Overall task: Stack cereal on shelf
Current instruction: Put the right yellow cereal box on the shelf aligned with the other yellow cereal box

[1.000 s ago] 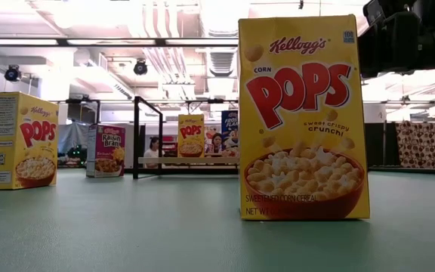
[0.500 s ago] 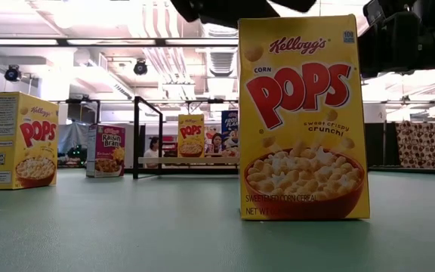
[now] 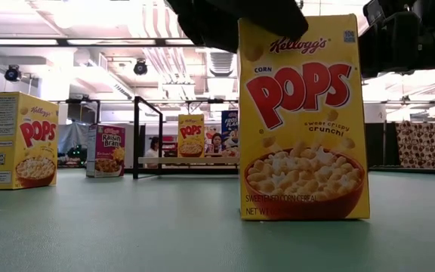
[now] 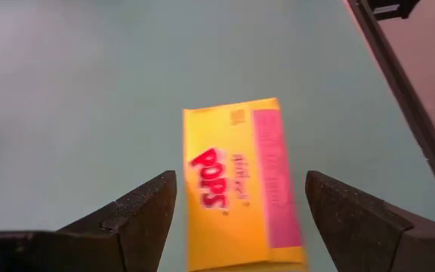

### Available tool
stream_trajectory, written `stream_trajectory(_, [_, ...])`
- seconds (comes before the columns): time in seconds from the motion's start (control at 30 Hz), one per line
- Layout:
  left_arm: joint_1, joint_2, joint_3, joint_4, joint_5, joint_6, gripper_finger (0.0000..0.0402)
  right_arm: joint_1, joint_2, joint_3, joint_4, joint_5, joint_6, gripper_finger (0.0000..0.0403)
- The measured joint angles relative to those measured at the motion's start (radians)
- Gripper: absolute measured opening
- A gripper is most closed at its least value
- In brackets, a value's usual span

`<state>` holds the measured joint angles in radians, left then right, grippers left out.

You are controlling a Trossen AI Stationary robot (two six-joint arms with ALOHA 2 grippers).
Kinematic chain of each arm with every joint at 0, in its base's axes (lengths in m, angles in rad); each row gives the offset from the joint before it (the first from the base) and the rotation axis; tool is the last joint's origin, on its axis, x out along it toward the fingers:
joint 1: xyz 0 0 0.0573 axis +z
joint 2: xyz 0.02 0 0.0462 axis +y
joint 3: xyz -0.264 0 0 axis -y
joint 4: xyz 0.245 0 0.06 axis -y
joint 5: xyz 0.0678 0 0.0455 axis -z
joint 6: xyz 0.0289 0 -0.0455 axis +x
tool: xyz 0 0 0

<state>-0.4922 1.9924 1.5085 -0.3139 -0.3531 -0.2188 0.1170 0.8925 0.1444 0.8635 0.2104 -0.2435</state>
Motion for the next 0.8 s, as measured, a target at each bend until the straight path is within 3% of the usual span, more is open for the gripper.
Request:
stream_trajectory(0.33, [0.037,0.038,-0.002,-0.01,0.003,0.024,0.0268,0.0,0.0,0.0,0.0,0.0,0.0,0.0327])
stream_trajectory(0.8, [0.041,0.04,-0.002,-0.01,0.057,0.054,0.0164,0.0,0.0,0.0,0.0,0.0,0.0,0.0327])
